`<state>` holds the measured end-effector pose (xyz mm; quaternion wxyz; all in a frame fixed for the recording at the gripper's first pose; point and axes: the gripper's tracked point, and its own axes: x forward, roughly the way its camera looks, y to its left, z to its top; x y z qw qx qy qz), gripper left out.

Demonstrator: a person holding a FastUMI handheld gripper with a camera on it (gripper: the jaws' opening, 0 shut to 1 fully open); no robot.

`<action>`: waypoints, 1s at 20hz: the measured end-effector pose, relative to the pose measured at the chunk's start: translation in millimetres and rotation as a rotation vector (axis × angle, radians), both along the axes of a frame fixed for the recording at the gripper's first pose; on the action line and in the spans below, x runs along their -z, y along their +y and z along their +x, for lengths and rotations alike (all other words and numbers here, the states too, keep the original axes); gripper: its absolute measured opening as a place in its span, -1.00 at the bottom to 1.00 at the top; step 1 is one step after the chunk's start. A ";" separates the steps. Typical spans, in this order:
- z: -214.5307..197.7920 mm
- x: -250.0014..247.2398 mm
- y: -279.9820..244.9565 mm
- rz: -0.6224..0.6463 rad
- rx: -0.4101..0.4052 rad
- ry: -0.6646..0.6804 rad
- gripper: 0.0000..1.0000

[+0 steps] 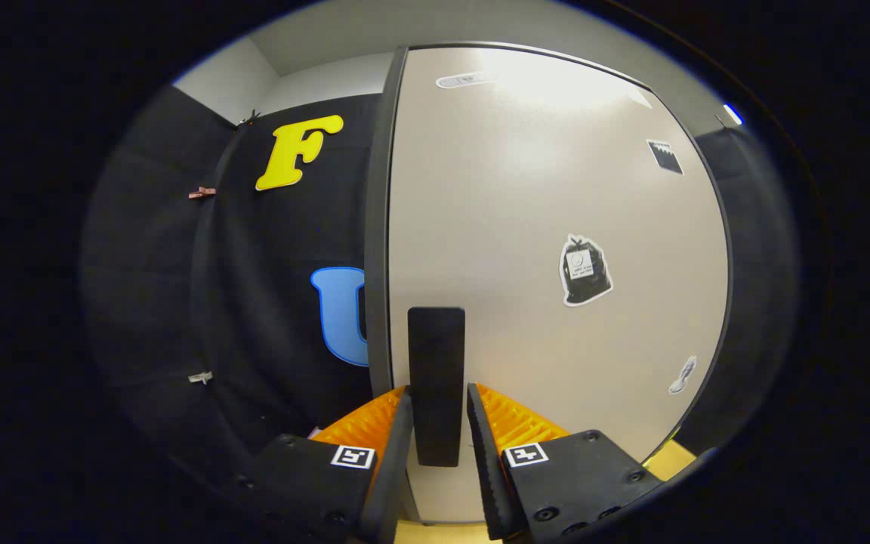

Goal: Open the shoe cabinet door, grab the shoes and put them into the shoe cabinet, then close the shoe cabinet door.

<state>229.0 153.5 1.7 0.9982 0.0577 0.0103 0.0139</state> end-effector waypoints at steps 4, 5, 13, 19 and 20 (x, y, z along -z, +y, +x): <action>-3.4 5.5 -4.7 -0.009 0.000 0.001 -0.30; -3.1 2.6 -4.9 -0.026 0.002 -0.014 -0.31; -36.4 -0.8 -2.0 -0.020 -0.066 0.005 -0.43; -105.0 -4.4 -19.8 -0.001 -0.142 -0.012 -0.43; -115.5 -4.6 -23.5 0.012 -0.156 -0.006 -0.43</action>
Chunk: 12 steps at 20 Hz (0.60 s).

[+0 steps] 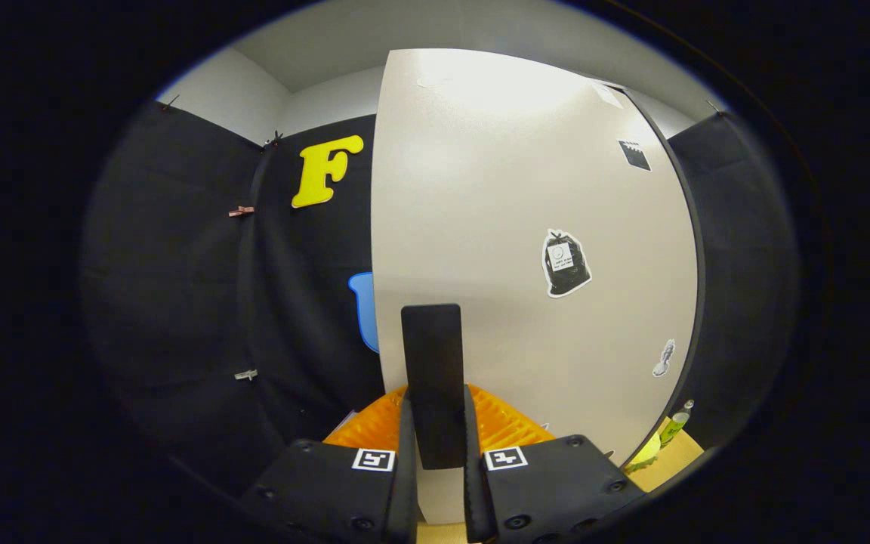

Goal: Open the shoe cabinet door, grab the shoes and put them into the shoe cabinet, then close the shoe cabinet door.

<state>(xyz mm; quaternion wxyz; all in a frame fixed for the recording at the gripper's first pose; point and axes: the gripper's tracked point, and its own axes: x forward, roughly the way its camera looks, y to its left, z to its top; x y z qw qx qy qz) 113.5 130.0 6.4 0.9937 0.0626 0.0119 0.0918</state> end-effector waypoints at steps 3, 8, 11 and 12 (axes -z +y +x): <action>-24.6 -4.0 -14.1 0.015 -0.028 0.006 -0.44; -62.7 -3.7 -35.3 0.003 -0.046 0.002 -0.43; -83.6 -3.7 -51.4 0.012 -0.051 0.005 -0.43; -90.2 -4.0 -58.4 0.018 -0.049 0.005 -0.43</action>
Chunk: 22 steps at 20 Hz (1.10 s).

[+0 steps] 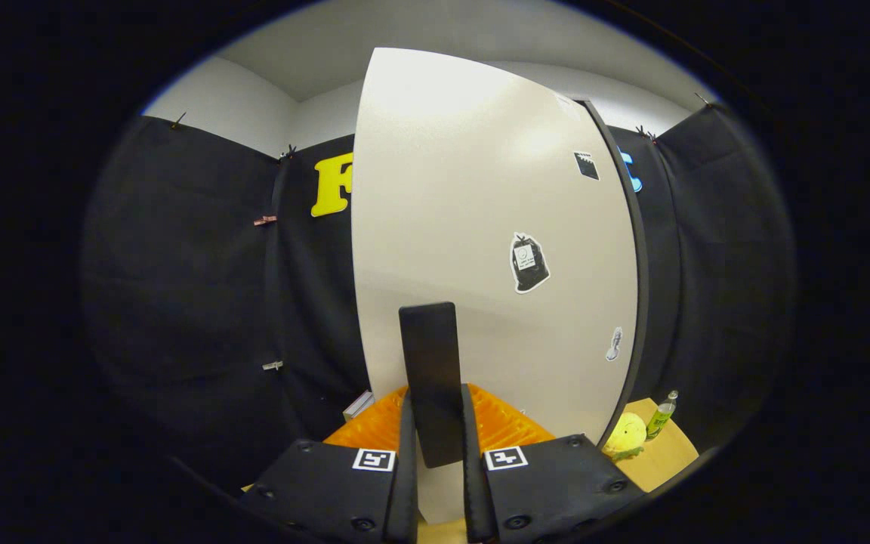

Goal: Open the shoe cabinet door, grab the shoes and put them into the shoe cabinet, then close the shoe cabinet door.

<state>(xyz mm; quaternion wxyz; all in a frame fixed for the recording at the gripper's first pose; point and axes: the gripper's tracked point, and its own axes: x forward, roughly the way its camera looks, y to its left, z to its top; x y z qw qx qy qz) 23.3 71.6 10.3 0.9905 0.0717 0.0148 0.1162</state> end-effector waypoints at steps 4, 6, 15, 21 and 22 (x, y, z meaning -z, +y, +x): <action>-25.2 -0.3 -27.2 0.015 0.003 0.001 -0.44; -37.1 0.0 -41.2 0.033 0.002 0.006 -0.44; -71.9 -1.8 -107.0 0.028 0.083 -0.012 -0.50; -83.7 -1.1 -142.2 0.006 0.134 -0.021 -0.52; -87.5 -0.7 -149.0 -0.001 0.136 -0.019 -0.52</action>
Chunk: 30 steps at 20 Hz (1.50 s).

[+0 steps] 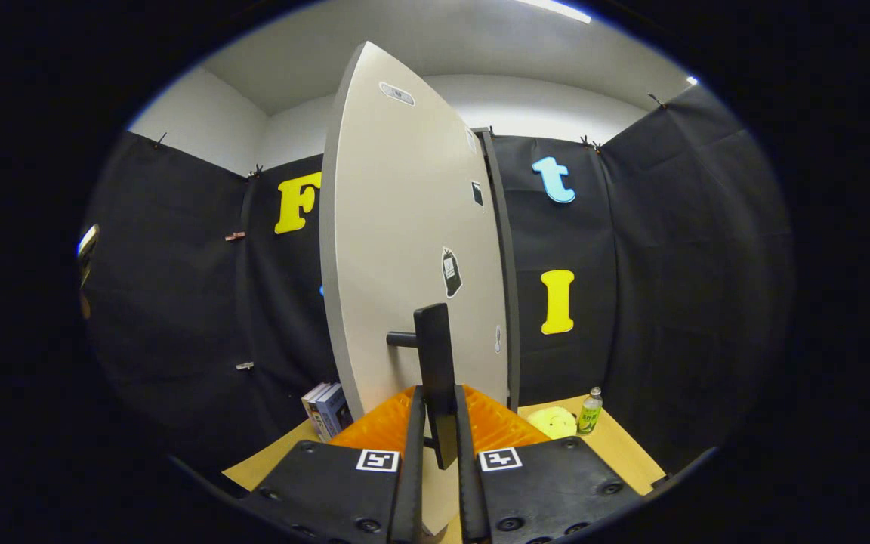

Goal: Open the shoe cabinet door, grab the shoes and put them into the shoe cabinet, then close the shoe cabinet door.

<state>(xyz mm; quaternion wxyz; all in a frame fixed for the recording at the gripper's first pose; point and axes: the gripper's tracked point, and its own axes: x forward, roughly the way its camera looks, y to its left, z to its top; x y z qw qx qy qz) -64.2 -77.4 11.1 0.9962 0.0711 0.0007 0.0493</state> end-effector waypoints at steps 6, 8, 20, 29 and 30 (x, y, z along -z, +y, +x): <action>-9.2 1.6 -44.8 -0.010 0.065 0.005 -0.52; -10.6 1.5 -57.9 -0.017 0.088 0.003 -0.55; -36.6 12.4 -112.8 0.039 0.216 0.032 -0.61; -78.8 13.2 -41.8 -0.023 0.077 0.102 -0.57; -81.7 23.8 -25.1 -0.019 0.039 0.126 -0.34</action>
